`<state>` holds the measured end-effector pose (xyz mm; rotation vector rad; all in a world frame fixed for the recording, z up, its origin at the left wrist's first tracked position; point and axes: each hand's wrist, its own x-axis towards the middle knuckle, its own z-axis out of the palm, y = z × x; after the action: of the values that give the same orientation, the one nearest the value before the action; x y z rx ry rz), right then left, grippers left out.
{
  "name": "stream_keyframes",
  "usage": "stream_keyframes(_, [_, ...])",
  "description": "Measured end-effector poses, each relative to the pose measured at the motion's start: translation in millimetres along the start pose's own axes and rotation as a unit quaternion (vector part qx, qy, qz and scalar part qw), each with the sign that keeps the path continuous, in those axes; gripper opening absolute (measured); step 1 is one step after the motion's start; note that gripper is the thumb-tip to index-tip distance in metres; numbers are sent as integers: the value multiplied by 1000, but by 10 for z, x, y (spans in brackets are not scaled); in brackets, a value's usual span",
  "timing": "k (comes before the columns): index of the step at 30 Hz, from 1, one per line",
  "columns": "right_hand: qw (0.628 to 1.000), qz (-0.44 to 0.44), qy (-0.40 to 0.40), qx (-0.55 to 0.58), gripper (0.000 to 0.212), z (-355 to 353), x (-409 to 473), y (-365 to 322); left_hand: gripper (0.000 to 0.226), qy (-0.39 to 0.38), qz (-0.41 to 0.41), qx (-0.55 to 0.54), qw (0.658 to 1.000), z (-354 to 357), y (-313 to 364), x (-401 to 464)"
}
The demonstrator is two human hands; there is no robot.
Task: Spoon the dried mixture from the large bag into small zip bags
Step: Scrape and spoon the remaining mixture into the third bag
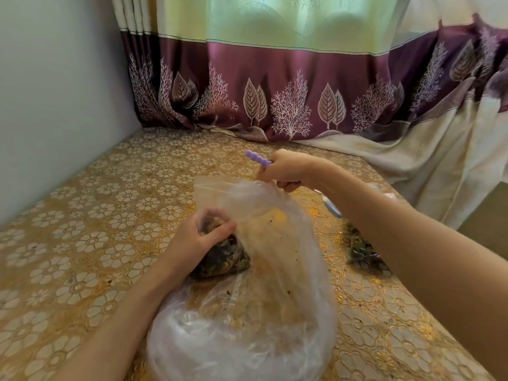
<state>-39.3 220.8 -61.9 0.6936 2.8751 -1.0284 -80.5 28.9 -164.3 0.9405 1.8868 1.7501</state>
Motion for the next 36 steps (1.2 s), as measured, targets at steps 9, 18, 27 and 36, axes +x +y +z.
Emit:
stream_keyframes(9, [994, -34, -5, -104, 16, -34, -85, -129, 32, 30, 38, 5, 999, -12, 26, -17])
stream_keyframes(18, [991, -32, 123, -48, 28, -99, -77, 24, 18, 155, 79, -75, 982, -182, 160, 6])
stream_keyframes(27, [973, 16, 226, 40, 18, -287, -77, 223, 17, 396, 54, 61, 915, -581, -95, 132])
stream_keyframes(36, [995, 20, 102, 6, 25, -267, -197, 273, 29, 366, 47, 92, 925, -586, -124, 138])
